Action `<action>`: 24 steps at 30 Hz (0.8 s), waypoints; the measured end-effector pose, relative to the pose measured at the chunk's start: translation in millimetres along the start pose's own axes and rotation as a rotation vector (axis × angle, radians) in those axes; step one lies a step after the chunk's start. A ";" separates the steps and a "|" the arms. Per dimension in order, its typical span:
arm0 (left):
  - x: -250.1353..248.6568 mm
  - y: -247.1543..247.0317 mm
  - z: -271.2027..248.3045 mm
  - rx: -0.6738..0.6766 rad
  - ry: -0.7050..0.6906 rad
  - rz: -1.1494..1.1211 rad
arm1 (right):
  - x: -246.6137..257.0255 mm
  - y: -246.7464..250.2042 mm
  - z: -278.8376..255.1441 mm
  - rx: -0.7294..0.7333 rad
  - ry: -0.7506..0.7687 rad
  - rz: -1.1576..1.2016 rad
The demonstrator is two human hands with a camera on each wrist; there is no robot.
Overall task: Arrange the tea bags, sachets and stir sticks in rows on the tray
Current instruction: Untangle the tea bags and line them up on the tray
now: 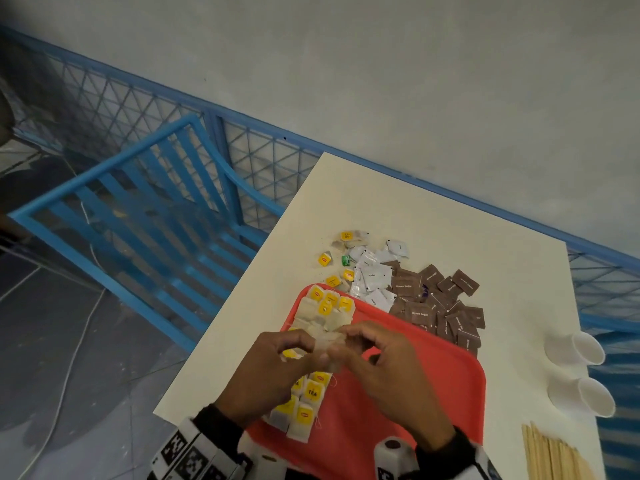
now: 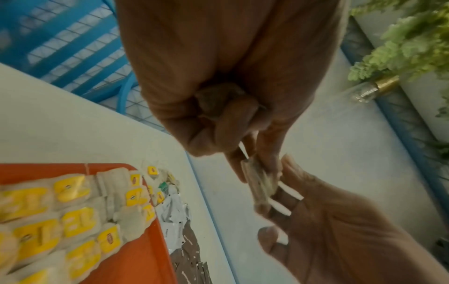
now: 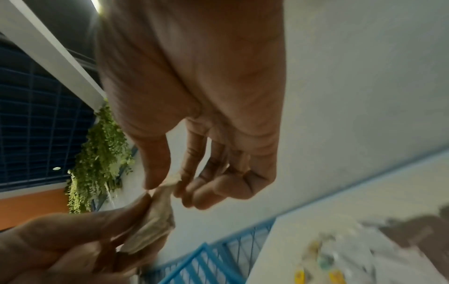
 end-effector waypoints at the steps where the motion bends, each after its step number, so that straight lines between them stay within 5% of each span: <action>1: 6.6 4.5 -1.7 -0.010 0.026 0.001 | -6.3 -9.3 -0.9 0.025 -0.028 0.024; 10: 47.6 35.3 -10.2 -0.140 0.182 0.005 | -49.8 -71.0 8.3 0.147 -0.294 0.202; 24: 72.8 106.0 -9.2 -0.219 0.354 0.096 | -132.7 -105.0 100.7 -0.112 -0.635 0.124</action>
Point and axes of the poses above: each hand's wrist, its own z-axis towards the middle knuckle, its own y-axis out of the back of the hand, x = y × z, the point moved 5 cm from there along z, towards the middle knuckle, and after that the axes turned 6 degrees about -y, right-handed, at the moved point
